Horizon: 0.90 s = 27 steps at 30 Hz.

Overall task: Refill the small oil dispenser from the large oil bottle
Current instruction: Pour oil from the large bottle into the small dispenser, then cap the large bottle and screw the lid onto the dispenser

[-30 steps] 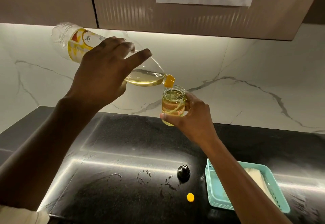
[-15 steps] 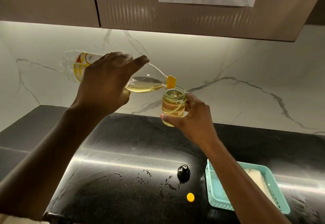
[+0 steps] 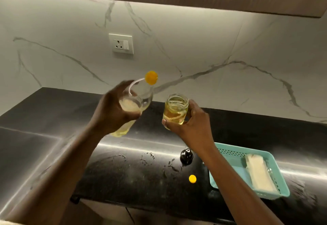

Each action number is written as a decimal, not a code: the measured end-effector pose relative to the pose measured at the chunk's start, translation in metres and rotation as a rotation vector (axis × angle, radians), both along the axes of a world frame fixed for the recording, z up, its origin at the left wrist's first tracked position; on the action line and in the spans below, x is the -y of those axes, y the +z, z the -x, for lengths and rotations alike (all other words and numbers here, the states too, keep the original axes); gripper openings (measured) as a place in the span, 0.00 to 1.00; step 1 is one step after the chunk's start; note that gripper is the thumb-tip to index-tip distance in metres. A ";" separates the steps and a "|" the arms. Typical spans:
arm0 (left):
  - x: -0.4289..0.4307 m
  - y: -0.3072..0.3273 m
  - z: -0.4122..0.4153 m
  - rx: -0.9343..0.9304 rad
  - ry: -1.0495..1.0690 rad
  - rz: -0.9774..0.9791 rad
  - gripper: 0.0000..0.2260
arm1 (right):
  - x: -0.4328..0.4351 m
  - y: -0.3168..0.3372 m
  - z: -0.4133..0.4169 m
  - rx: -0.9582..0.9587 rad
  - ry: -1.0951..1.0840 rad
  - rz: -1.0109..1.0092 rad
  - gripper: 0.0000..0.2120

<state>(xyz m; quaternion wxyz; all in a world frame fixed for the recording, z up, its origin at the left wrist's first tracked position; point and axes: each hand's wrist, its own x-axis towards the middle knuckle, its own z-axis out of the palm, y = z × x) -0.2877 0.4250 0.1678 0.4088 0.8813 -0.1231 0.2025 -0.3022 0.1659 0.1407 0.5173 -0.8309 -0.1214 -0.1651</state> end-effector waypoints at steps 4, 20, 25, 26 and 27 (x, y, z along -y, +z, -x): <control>-0.017 -0.064 0.010 -0.220 -0.051 0.470 0.41 | -0.001 -0.060 0.011 -0.078 -0.031 -0.030 0.30; -0.033 -0.176 0.033 -0.316 0.069 0.465 0.37 | -0.003 -0.226 0.046 -0.417 -0.103 0.014 0.29; -0.031 -0.181 0.036 -0.334 0.031 0.445 0.37 | -0.004 -0.232 0.044 -0.432 -0.105 0.019 0.29; -0.030 -0.181 0.037 -0.332 0.027 0.440 0.37 | -0.004 -0.233 0.044 -0.435 -0.106 0.019 0.29; -0.029 -0.181 0.038 -0.330 0.023 0.437 0.37 | -0.004 -0.233 0.044 -0.442 -0.109 0.025 0.29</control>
